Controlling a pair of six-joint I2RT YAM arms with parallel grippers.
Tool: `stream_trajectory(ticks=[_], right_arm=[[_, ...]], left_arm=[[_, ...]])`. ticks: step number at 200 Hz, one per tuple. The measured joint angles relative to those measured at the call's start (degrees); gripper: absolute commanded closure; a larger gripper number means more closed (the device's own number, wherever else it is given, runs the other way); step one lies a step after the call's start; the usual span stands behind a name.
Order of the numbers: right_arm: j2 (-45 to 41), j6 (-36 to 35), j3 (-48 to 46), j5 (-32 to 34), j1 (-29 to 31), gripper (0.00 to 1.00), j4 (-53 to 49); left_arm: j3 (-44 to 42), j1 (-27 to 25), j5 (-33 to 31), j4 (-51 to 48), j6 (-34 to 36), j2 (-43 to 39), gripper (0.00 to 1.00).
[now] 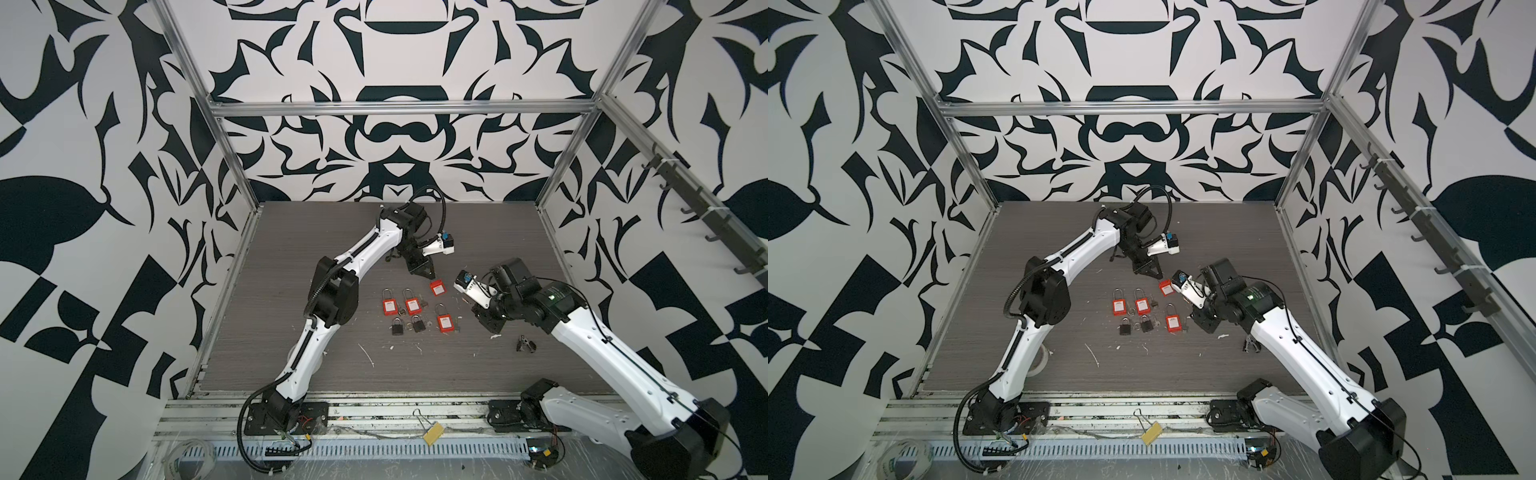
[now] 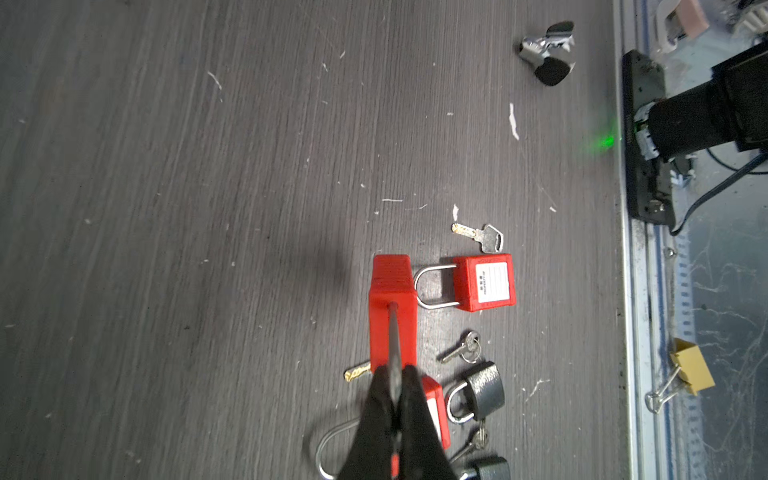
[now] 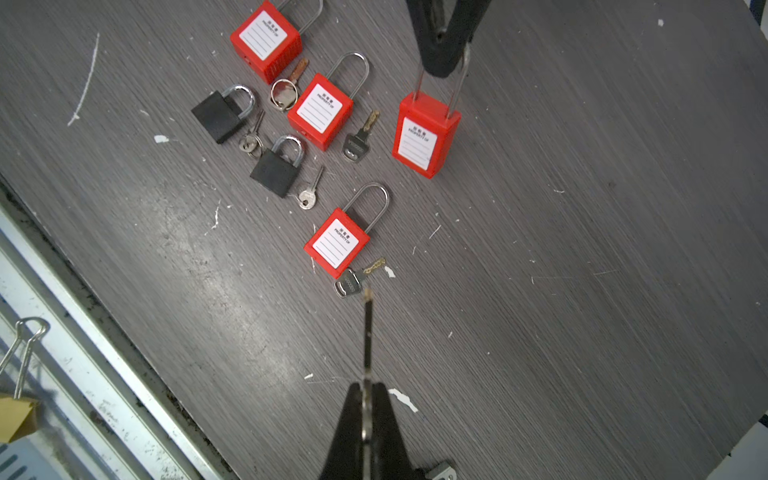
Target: Lock with the key
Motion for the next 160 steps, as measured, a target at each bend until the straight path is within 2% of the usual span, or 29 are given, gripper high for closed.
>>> stream_trajectory(ticks=[44,149,160], right_arm=[[1.53,2.03,-1.90,-0.07,0.00,1.00,2.08],[1.90,5.20,-3.69,-0.09,0.00,1.00,4.87],[2.01,5.44,-3.74,-0.11,0.00,1.00,5.22]], left_arm=[[0.00,-1.25,-3.17,-0.66,0.28,2.14,1.00],[0.00,-2.27,-3.69,-3.69,2.47,2.27,1.00],[0.00,-2.47,-3.72,-3.78,2.54,2.34,0.98]])
